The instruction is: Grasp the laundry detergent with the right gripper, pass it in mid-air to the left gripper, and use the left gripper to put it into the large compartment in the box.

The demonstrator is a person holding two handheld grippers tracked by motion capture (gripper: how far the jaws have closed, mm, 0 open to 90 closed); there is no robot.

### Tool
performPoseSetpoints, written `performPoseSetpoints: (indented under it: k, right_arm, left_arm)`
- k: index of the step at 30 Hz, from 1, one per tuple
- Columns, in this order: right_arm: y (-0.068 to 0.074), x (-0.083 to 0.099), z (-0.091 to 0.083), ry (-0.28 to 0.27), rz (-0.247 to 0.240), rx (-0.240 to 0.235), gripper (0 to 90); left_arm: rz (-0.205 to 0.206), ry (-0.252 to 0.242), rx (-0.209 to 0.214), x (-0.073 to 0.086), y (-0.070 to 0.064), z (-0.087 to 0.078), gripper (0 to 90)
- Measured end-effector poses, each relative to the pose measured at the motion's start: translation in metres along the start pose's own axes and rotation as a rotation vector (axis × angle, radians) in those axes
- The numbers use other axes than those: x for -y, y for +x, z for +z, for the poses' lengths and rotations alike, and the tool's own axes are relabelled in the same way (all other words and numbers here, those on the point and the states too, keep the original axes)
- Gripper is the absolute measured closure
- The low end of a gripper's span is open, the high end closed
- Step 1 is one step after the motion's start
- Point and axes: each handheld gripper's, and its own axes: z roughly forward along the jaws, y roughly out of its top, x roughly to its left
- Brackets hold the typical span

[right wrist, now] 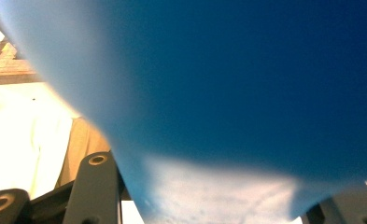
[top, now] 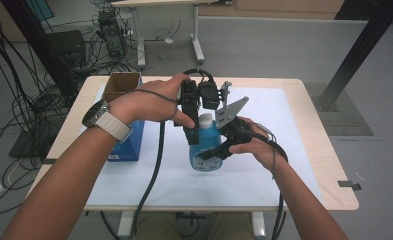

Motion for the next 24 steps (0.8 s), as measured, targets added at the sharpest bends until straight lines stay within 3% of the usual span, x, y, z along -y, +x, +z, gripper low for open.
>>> performPoseSetpoints:
  k: [24]
  right_arm:
    - [0.0005,-0.0041,0.0078,-0.01,0.0,-0.013,44.4]
  left_arm:
    - [-0.013,-0.017,-0.001,-0.0006,0.0016,0.0024,8.0]
